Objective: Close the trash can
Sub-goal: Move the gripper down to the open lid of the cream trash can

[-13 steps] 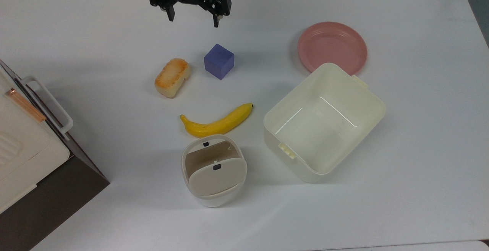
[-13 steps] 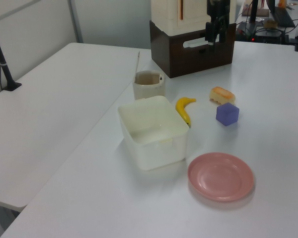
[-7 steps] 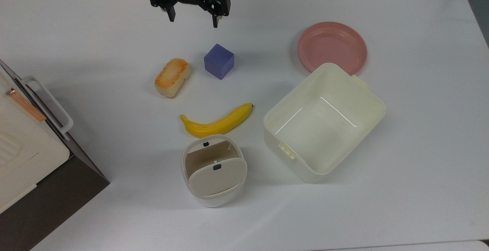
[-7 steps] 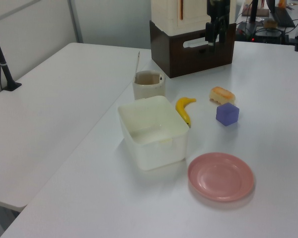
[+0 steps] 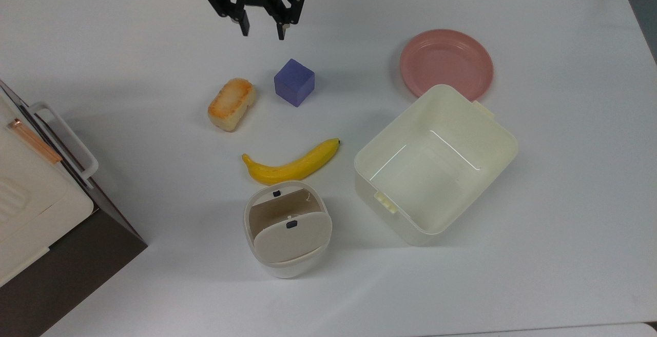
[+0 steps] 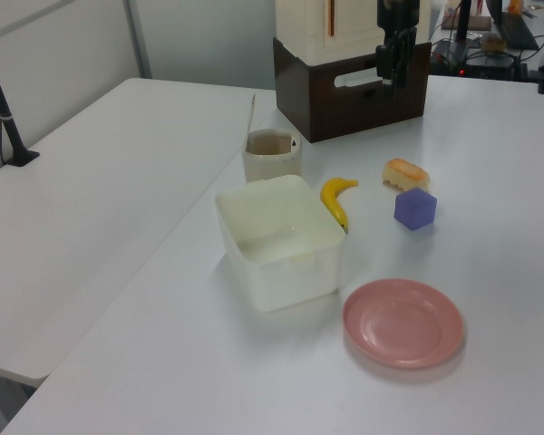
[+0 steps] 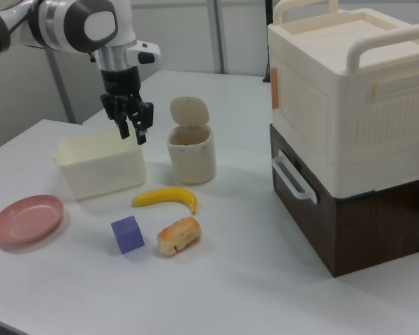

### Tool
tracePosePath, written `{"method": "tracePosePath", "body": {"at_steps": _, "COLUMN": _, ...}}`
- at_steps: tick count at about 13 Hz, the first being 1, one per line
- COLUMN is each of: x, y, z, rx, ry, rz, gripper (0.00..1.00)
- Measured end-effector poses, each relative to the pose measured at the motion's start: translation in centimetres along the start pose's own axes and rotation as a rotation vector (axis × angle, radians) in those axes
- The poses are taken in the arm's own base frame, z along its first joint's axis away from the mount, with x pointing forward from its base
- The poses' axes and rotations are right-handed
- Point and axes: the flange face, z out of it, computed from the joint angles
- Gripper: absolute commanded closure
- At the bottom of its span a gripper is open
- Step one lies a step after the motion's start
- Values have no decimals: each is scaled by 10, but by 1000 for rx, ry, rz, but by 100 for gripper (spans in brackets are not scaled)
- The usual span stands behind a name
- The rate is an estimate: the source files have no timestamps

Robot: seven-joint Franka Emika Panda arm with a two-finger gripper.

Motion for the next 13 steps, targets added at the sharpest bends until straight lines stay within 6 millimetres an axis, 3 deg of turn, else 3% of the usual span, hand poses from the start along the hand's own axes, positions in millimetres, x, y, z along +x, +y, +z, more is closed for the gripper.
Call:
{"method": "tracePosePath", "body": {"at_steps": 4, "x": 1, "y": -1, "z": -1, "rx": 28, "ry": 10, "rz": -1, "gripper": 98}}
{"method": "tracePosePath", "body": {"at_steps": 7, "x": 6, "y": 2, "z": -4, "rx": 59, "ry": 43, "rz": -21, "gripper": 100}}
{"method": "tracePosePath", "body": {"at_steps": 13, "x": 55, "y": -8, "z": -15, "rx": 94, "ry": 411, "rz": -25, "gripper": 100}}
